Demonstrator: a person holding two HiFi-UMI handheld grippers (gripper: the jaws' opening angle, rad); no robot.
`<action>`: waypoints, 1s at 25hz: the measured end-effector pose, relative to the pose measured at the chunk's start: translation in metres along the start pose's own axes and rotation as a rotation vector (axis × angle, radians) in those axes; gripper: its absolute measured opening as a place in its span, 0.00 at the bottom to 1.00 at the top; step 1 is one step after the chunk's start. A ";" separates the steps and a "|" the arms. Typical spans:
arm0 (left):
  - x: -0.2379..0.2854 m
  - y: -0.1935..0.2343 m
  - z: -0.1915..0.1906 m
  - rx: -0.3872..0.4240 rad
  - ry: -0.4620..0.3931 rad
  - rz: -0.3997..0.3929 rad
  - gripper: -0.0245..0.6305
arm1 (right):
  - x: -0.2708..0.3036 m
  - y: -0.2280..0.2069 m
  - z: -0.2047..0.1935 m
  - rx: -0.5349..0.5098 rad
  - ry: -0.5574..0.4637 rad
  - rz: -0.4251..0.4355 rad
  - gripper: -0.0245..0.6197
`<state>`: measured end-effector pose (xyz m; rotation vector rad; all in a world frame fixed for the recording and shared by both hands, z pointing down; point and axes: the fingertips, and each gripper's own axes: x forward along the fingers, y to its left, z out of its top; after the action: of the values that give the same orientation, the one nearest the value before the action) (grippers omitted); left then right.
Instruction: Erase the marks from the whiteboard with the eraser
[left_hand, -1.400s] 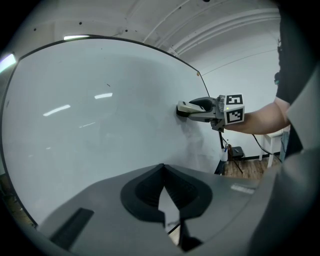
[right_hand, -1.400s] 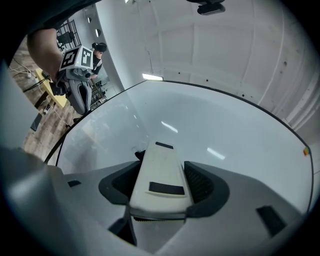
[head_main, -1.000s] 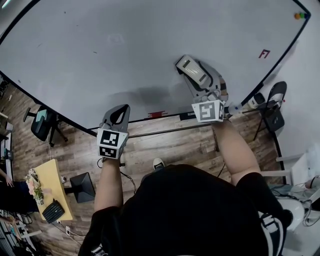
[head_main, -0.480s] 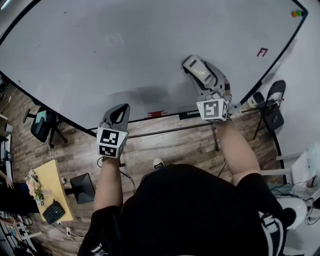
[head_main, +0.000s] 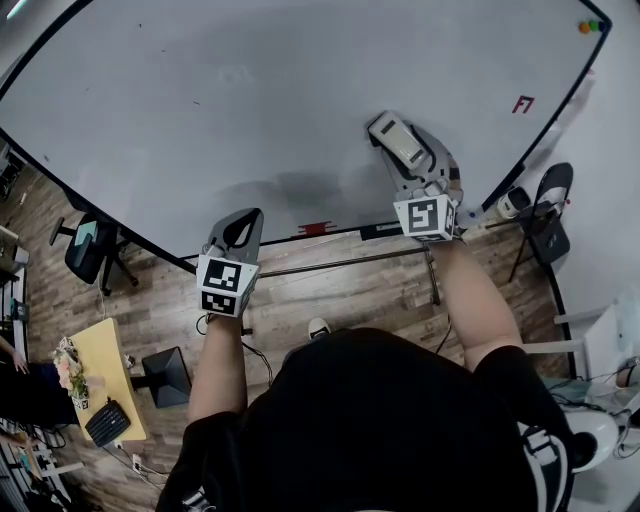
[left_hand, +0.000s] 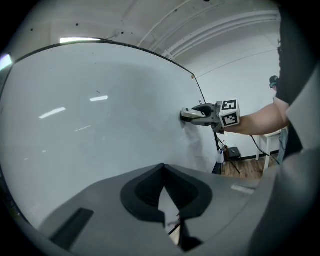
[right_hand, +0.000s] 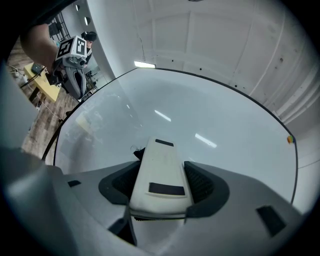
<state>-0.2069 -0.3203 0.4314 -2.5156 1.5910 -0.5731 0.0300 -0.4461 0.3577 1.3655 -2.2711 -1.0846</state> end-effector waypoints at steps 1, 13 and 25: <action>-0.002 0.000 0.000 0.001 0.000 0.003 0.05 | 0.000 0.000 0.000 0.005 -0.001 0.002 0.45; -0.014 -0.010 0.003 0.007 0.003 0.012 0.05 | -0.025 -0.008 0.003 0.034 -0.006 -0.004 0.45; -0.023 -0.041 0.012 0.005 -0.004 -0.006 0.05 | -0.082 -0.010 -0.002 0.116 0.003 0.023 0.44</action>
<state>-0.1761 -0.2825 0.4261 -2.5167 1.5792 -0.5715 0.0800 -0.3799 0.3629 1.3790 -2.3750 -0.9554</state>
